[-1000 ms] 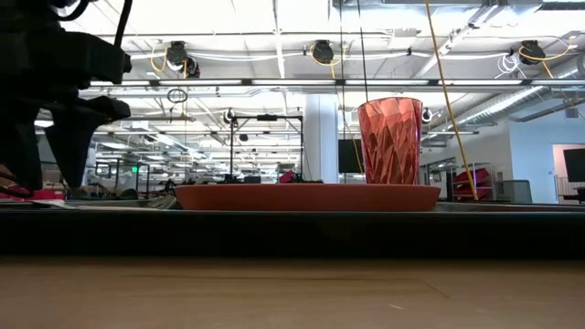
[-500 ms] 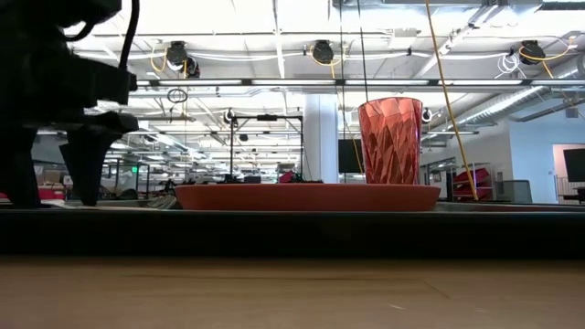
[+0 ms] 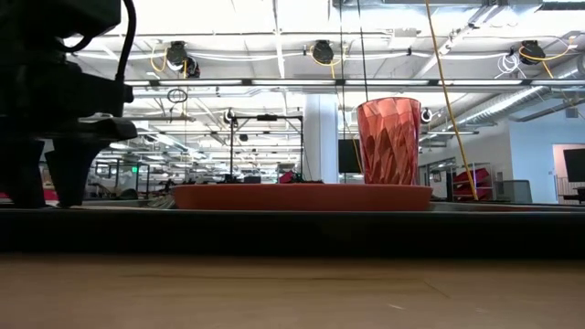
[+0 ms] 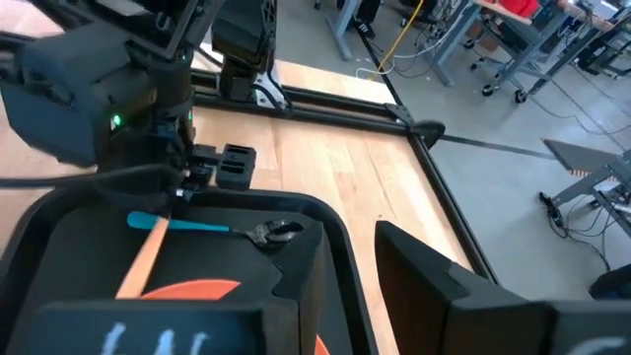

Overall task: Pick and place plate/cup/fork/spoon on tray
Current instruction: Put the pink fork on the black serving tray

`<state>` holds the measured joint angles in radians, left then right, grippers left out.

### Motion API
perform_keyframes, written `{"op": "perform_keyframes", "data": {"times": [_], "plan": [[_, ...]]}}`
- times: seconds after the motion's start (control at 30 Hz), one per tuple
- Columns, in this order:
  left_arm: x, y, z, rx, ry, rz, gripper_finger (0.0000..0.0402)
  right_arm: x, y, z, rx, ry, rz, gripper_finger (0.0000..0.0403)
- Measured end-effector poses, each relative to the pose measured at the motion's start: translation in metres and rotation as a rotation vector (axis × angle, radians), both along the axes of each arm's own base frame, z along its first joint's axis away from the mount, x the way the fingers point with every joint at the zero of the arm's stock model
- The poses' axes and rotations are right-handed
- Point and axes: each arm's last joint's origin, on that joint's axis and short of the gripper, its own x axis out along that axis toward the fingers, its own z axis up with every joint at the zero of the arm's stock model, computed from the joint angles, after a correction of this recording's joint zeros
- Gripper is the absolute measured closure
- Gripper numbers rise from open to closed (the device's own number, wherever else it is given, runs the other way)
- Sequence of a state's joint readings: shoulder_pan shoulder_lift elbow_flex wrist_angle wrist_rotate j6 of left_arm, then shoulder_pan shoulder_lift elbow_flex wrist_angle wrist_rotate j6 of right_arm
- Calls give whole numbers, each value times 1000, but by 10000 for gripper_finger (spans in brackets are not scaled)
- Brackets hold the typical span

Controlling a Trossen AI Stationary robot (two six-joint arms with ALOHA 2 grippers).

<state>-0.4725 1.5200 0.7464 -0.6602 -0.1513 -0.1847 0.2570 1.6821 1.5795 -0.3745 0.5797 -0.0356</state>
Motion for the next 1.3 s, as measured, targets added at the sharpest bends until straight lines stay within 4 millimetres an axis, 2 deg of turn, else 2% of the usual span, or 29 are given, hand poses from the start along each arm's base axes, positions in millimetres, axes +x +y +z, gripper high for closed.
{"op": "perform_keyframes", "data": {"times": [0.23,0.5,0.8,1.03,1.3], "plan": [[-3,2,3,-10,21,2,378,0,-1,-7,-23,15,2,314],[-4,4,3,-8,30,18,368,3,5,3,-66,-78,32,314],[-4,3,5,-26,55,6,381,3,8,5,-77,-88,47,314],[3,1,31,44,85,2,372,3,11,6,-84,-102,59,314],[21,-4,64,119,-34,-21,381,3,11,6,-84,-102,59,314]]}}
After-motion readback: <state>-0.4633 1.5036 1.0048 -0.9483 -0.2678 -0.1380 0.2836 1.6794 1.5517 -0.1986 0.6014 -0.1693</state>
